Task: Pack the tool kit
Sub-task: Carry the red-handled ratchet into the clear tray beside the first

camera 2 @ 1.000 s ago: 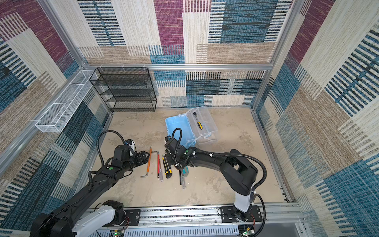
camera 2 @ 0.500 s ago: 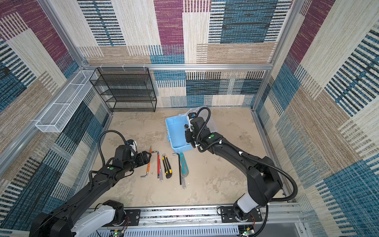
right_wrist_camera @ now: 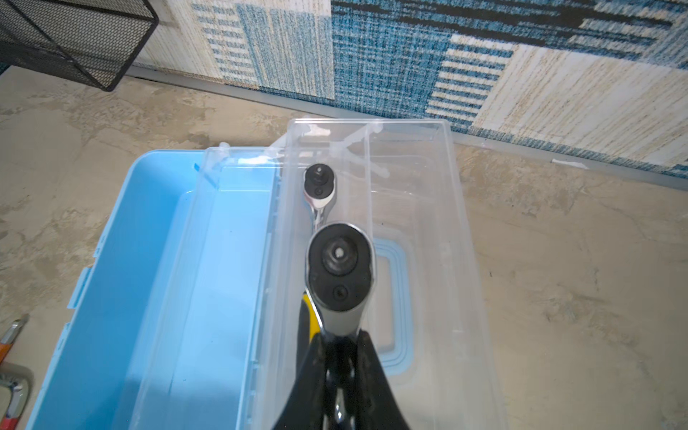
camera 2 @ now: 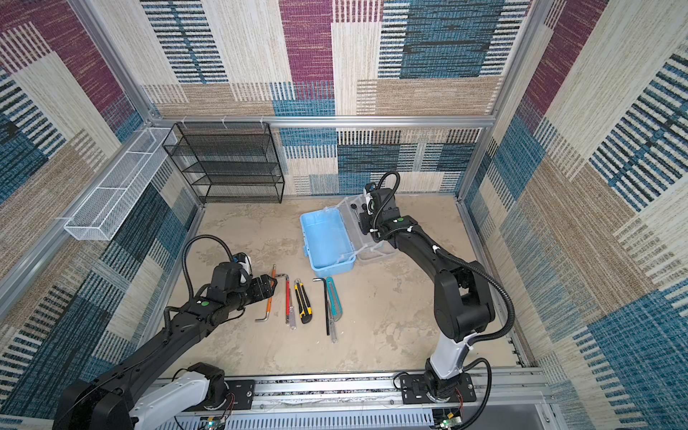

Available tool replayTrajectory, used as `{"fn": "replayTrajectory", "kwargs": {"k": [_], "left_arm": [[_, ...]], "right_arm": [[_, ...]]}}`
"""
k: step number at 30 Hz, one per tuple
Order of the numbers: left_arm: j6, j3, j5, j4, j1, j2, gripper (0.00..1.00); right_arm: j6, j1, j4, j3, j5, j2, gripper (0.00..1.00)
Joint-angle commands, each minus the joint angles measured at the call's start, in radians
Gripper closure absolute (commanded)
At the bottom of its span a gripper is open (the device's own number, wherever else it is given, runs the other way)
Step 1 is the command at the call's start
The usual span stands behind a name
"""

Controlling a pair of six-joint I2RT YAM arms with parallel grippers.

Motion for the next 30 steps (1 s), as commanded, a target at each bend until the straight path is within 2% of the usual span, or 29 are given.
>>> {"fn": "replayTrajectory", "kwargs": {"k": [1, 9, 13, 17, 20, 22, 30], "left_arm": [[0.004, 0.008, 0.004, -0.007, -0.003, 0.006, 0.17], [0.003, 0.002, 0.001, -0.007, -0.011, 0.011, 0.17], [0.005, -0.001, -0.001, -0.009, -0.013, 0.008, 0.17], [0.009, 0.0, -0.006, -0.008, -0.014, 0.011, 0.17], [0.008, 0.004, -0.002, -0.009, -0.014, 0.018, 0.17], [0.005, 0.006, 0.001, -0.008, -0.014, 0.022, 0.17], [-0.021, 0.006, -0.009, -0.01, -0.019, 0.033, 0.17]], "right_arm": [[-0.038, 0.001, 0.033, 0.054, -0.014, 0.045, 0.91], [-0.032, 0.0, 0.008, 0.159, -0.046, 0.157, 0.91], [-0.037, 0.0, 0.013, 0.145, -0.011, 0.175, 0.89], [-0.043, -0.003, 0.011, 0.142, 0.023, 0.182, 0.84], [-0.039, -0.002, 0.01, 0.143, 0.024, 0.183, 0.73], [-0.031, -0.002, 0.01, 0.143, 0.015, 0.176, 0.62], [0.013, -0.002, 0.003, 0.132, -0.028, 0.114, 0.38]]}}
